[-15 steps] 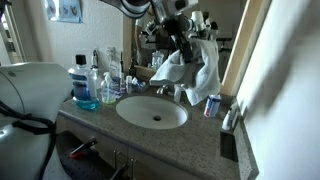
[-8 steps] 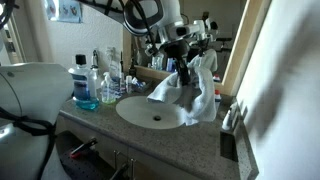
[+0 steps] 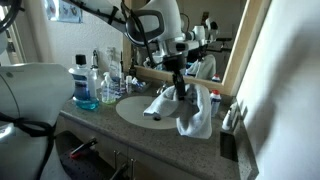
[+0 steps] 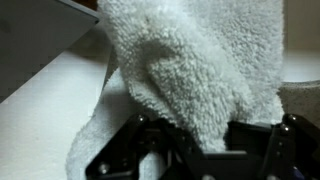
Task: Wipe the mirror with the white cloth
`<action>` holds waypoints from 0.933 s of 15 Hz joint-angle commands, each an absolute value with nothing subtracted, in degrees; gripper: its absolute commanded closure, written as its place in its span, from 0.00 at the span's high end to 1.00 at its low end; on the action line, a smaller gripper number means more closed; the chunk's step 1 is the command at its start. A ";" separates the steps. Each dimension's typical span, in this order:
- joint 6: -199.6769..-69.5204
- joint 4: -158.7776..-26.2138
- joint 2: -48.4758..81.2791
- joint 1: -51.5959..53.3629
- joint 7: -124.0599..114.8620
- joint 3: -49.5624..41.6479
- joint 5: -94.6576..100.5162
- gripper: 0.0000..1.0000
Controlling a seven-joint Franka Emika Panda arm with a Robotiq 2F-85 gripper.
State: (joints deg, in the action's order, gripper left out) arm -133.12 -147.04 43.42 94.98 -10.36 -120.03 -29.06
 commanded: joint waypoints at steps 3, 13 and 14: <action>-133.12 -146.92 42.87 92.44 -9.73 -118.71 -30.08 0.61; -127.13 -141.10 44.52 92.97 -7.97 -123.04 -29.61 1.00; -126.15 -139.87 44.98 93.25 -7.97 -123.56 -29.46 1.00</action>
State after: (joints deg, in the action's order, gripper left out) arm -130.16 -143.17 43.79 92.23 -10.14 -121.20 -29.46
